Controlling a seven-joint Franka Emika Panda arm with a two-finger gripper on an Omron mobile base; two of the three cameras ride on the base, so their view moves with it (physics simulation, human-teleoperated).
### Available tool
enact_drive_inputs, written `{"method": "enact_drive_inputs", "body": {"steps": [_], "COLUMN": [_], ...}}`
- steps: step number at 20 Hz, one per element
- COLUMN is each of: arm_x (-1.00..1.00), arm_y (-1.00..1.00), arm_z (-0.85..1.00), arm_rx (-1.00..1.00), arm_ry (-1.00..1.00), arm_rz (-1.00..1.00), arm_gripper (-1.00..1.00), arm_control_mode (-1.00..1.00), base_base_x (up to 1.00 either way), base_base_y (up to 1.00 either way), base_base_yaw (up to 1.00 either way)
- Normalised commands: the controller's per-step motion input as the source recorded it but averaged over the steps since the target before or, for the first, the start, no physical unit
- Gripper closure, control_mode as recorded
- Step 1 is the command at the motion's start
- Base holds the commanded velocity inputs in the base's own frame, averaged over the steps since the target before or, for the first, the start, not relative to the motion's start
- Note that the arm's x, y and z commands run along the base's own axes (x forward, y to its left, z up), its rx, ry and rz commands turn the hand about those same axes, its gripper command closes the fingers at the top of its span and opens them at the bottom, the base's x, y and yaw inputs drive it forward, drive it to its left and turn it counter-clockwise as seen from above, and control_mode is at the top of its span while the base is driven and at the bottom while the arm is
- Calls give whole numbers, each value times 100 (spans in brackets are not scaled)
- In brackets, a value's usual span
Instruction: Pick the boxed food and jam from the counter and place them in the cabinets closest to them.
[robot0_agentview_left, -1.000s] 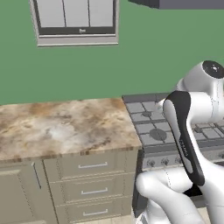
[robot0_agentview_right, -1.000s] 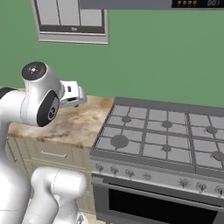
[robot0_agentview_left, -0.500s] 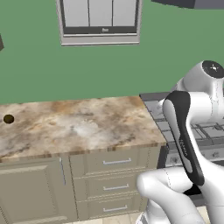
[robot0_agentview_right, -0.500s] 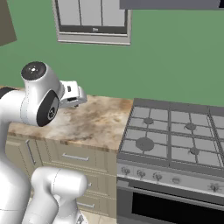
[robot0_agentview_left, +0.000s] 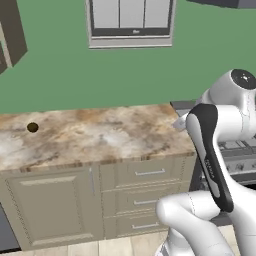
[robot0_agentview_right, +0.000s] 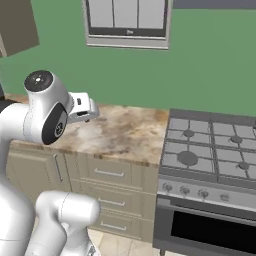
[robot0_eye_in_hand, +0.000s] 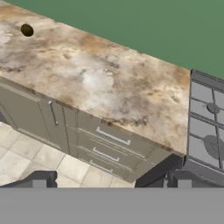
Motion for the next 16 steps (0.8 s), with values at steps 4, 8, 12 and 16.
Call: {"method": "enact_drive_inputs", "body": {"steps": [4, 8, 12, 16], "arm_x": [0, 0, 0, 0], "arm_y": [0, 0, 0, 0], "arm_z": [0, 0, 0, 0], "arm_rx": [0, 0, 0, 0], "arm_ry": [0, 0, 0, 0], "arm_rz": [0, 0, 0, 0], "arm_gripper": [-100, -100, -100, -100], "arm_control_mode": [100, 100, 100, 100], "base_base_x": [-41, -44, -41, -40], "base_base_y": [52, 52, 53, 56], "base_base_yaw": [0, 0, 0, 0]}}
